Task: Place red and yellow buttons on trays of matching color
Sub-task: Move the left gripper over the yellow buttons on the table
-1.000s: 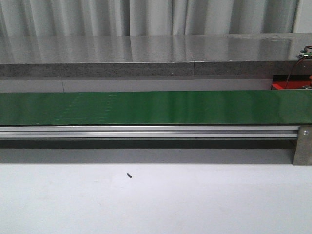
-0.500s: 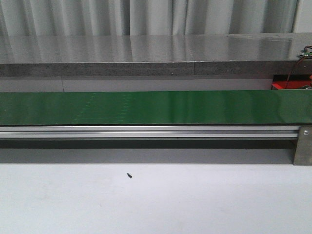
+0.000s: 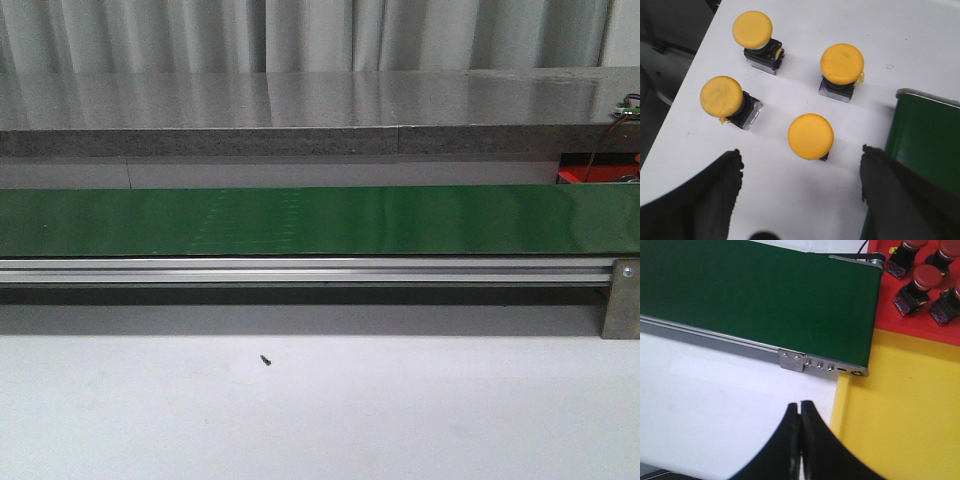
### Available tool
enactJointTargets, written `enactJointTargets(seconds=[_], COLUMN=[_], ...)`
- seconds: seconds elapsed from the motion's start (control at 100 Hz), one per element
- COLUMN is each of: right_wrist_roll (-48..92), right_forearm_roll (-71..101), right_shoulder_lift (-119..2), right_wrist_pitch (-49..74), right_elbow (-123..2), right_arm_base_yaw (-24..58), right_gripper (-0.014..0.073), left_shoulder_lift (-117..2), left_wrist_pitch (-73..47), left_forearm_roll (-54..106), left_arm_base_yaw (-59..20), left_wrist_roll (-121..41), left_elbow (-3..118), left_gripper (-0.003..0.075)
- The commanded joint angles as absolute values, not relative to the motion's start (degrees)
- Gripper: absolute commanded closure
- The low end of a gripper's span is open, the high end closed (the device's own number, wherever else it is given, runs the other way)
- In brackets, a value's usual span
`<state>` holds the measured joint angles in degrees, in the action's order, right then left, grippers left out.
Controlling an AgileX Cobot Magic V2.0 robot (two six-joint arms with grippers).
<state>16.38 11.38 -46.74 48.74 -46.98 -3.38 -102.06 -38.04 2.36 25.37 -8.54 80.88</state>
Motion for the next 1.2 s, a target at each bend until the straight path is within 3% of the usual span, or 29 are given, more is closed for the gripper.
enactJointTargets(seconds=[0.0, 1.19], right_wrist_roll=[16.34, 16.34], right_forearm_roll=[12.14, 12.14], right_shoulder_lift=[-46.29, -46.29], right_wrist_pitch=[45.6, 45.6], right_elbow=[-48.41, -48.41], right_arm_base_yaw=[-3.37, -3.37], right_gripper=[0.0662, 0.0662], left_shoulder_lift=[-100.98, -111.36], left_wrist_pitch=[-34.04, -27.99], left_forearm_roll=[1.48, 1.96], left_arm_base_yaw=[25.47, 24.79], left_wrist_roll=[-7.05, -6.95], left_elbow=[83.12, 83.15], left_gripper=[0.0228, 0.0228])
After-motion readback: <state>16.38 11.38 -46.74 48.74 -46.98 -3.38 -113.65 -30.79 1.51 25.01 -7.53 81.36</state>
